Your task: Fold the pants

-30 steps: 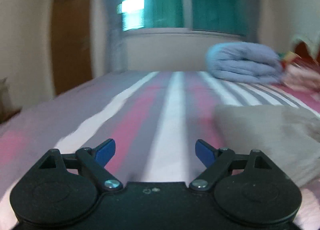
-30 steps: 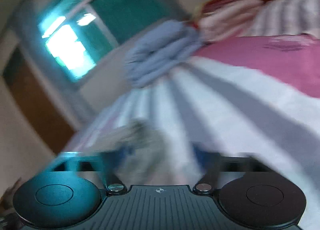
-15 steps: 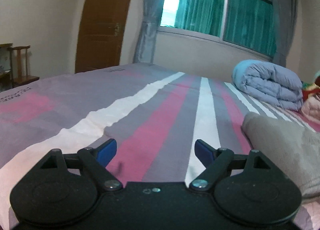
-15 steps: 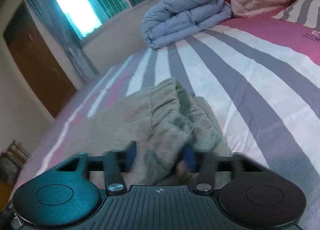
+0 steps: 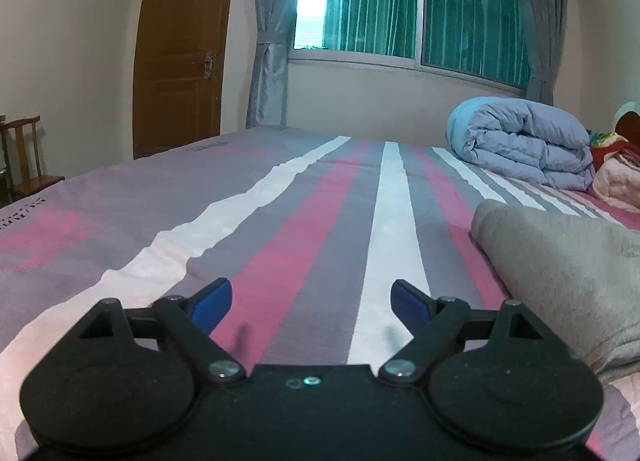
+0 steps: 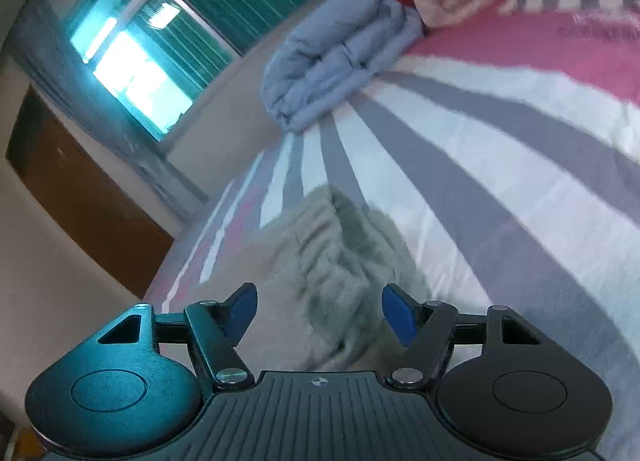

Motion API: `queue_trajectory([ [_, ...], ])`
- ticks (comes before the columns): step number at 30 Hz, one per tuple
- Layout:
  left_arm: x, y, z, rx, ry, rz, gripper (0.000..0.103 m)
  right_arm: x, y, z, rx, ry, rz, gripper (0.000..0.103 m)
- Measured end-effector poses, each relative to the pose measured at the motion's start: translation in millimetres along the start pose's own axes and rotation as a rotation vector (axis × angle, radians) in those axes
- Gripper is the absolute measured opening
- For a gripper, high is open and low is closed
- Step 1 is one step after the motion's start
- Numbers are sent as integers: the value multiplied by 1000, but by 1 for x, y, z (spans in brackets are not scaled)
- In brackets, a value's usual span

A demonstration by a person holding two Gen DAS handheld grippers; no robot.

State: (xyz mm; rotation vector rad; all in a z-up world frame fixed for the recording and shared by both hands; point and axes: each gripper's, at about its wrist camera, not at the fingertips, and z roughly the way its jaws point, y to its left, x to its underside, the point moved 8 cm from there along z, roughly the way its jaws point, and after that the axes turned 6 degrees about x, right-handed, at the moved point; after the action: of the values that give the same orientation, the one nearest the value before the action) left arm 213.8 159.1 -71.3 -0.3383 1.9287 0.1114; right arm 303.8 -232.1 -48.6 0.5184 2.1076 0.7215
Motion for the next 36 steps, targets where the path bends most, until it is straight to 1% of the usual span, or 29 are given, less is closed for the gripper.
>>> queue_trajectory([
  [2,1,-4,0,6,3,5,79,4,-5,11,2,46,29,64],
  [4,1,-7,-1,12,6,17,79,7,-10,27,-6,94,64,63],
  [5,2,-8,0,13,9,22,79,11,-11,35,6,117,72,62],
  [6,2,-9,0,11,11,27,80,14,-12,45,30,135,74,58],
  [7,2,-9,0,11,13,30,80,12,-12,51,38,137,73,52],
  [8,3,-9,0,12,15,29,80,11,-12,55,46,138,70,50],
  [10,2,-9,0,13,14,23,80,9,-9,56,62,135,51,42],
  [12,3,-9,0,25,16,21,80,10,-7,46,37,119,50,40],
  [14,3,-10,0,33,18,25,80,12,-7,24,9,72,63,40],
  [15,3,-12,0,36,19,28,80,15,-8,16,16,49,55,42],
  [16,3,-14,0,41,22,28,80,20,-9,17,42,39,14,44],
  [17,3,-17,-1,45,21,27,80,26,-10,26,71,70,-36,44],
  [18,2,-20,-3,50,16,29,80,26,-7,31,78,85,-74,45],
  [19,2,-23,-6,59,9,34,80,24,-2,27,77,72,-104,48],
  [22,0,-38,-23,122,-36,84,81,15,7,1,74,-10,-143,56],
  [23,0,-45,-29,139,-46,109,81,16,4,-8,83,-36,-149,57],
  [25,3,-59,-42,193,-50,146,81,21,-3,-31,75,-96,-141,60],
  [26,5,-65,-48,217,-50,154,81,25,-7,-39,75,-110,-131,61],
  [27,8,-73,-55,244,-46,166,81,28,-10,-46,79,-111,-101,62],
  [28,12,-80,-61,262,-38,181,81,28,-11,-50,63,-108,-71,63],
  [29,17,-87,-64,274,-30,200,80,30,-10,-53,46,-110,-56,63],
  [30,22,-96,-68,289,-19,236,80,31,-9,-55,48,-117,-56,63],
  [32,29,-106,-71,304,-8,273,79,33,-7,-58,54,-121,-59,63],
  [34,36,-113,-66,307,23,304,78,37,-6,-66,46,-115,-47,63],
  [36,40,-115,-58,303,52,307,73,38,-5,-73,44,-127,-51,64],
])
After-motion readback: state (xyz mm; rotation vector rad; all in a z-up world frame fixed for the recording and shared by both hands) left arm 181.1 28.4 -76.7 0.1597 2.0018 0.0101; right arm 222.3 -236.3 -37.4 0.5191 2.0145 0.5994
